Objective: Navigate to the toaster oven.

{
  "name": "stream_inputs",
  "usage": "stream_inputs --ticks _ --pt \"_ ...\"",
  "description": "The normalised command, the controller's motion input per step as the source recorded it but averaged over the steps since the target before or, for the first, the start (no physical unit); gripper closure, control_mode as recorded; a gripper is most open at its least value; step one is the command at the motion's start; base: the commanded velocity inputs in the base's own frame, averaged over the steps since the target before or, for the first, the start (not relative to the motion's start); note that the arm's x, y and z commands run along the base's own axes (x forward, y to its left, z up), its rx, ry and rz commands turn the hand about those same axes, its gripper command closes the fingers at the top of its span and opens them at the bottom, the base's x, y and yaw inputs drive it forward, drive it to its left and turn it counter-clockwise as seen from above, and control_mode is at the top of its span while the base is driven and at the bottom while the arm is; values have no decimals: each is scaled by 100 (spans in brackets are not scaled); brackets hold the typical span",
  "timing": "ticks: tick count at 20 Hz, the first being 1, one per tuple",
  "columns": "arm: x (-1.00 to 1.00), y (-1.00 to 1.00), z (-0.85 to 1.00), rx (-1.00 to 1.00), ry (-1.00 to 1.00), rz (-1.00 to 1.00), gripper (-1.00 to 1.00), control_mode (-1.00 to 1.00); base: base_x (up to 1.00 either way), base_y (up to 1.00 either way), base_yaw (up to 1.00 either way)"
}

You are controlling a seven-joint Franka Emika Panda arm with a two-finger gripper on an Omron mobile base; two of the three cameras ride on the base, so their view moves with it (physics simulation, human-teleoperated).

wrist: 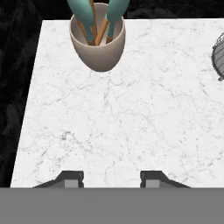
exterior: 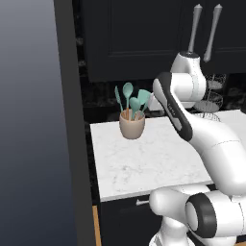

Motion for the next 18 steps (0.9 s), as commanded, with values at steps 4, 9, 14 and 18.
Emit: stream_inputs --ticks 4,9,14,18 --pt "0 0 0 0 0 0 -100 100 -6 0 0" --pt "0 0 0 0 0 0 -100 100 -87 -16 -1" --pt "0 0 0 0 0 0 -100 100 0 -1 -1" --pt "0 0 0 0 0 0 -100 100 0 -58 -9"
